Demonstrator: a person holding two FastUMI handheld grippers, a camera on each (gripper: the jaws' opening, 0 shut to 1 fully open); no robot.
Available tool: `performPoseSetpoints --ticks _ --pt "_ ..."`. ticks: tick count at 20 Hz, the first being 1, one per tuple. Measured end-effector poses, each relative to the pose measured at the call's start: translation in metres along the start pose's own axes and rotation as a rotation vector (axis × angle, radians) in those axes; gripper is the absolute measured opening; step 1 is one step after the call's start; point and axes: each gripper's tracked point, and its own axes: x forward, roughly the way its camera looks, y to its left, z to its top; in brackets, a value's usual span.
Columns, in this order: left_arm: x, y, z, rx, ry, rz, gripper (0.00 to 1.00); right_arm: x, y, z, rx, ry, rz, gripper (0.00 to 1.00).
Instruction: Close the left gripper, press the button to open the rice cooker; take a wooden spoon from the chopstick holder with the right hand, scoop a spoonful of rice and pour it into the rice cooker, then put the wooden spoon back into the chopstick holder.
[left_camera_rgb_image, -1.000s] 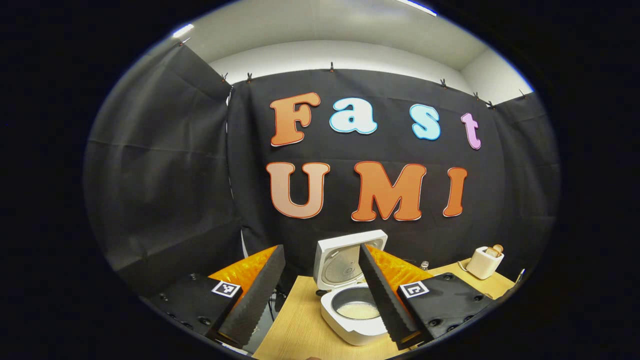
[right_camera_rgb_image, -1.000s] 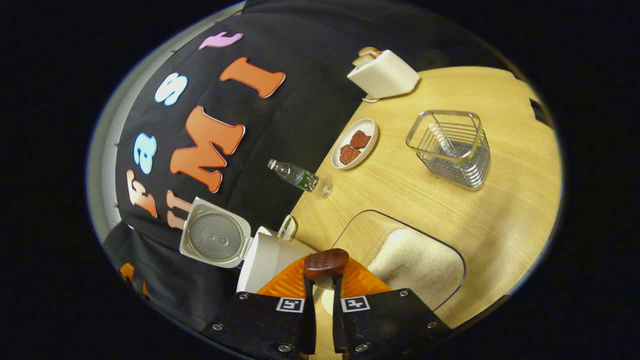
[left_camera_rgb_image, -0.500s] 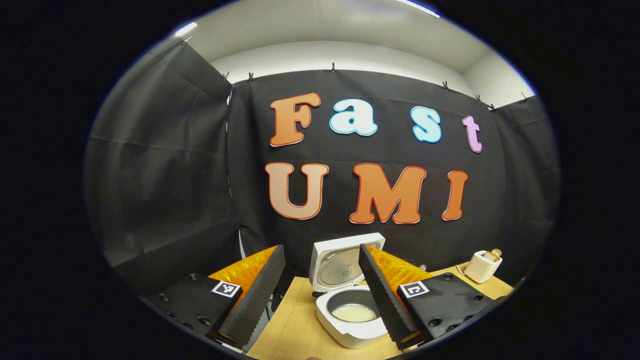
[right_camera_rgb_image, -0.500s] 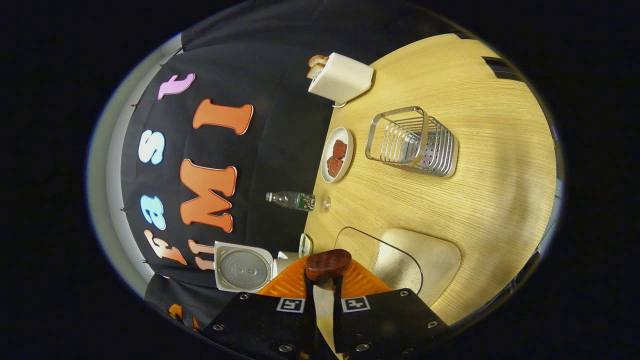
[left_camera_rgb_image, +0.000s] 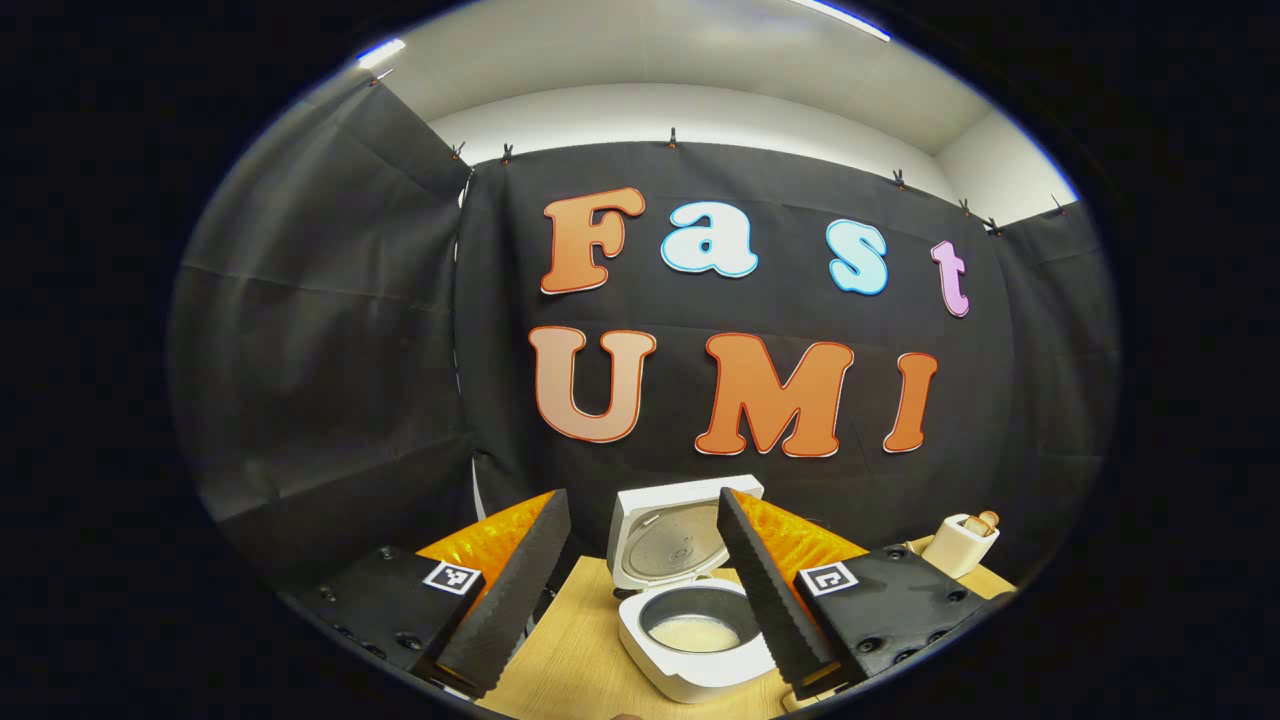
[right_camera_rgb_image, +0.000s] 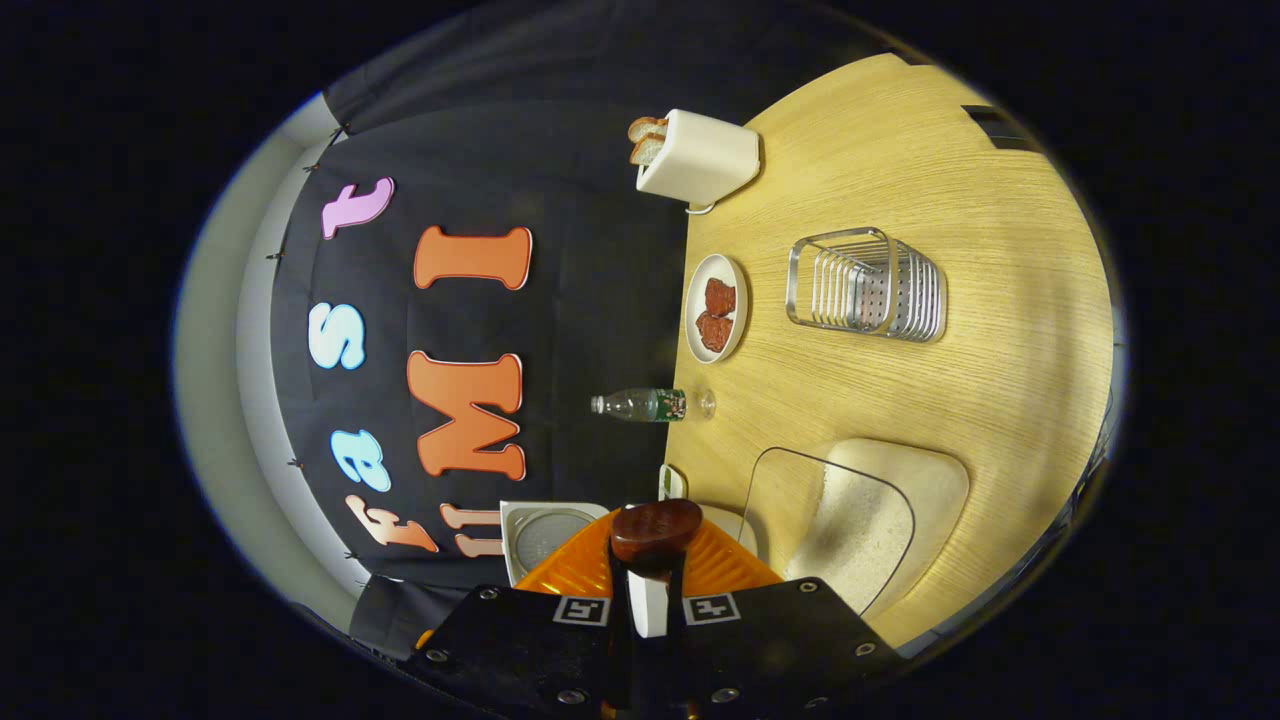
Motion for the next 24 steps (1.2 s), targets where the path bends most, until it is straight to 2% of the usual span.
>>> performPoseSetpoints --ticks 6,10,18,24 --pt "-0.001 0.006 0.002 -0.004 -0.001 0.030 1.00 0.008 0.053 0.000 0.013 0.019 0.045 0.12" --pt "-0.004 0.008 0.011 -0.005 -0.014 0.040 1.00 0.024 0.099 -0.004 -0.007 0.057 0.109 0.12" --pt "-0.012 0.034 0.028 0.007 -0.036 0.085 1.00 0.081 0.171 -0.030 -0.042 0.134 0.175 0.12" --pt "-0.020 0.062 0.034 0.012 -0.045 0.128 1.00 0.125 0.221 -0.055 -0.120 0.165 0.204 0.12"
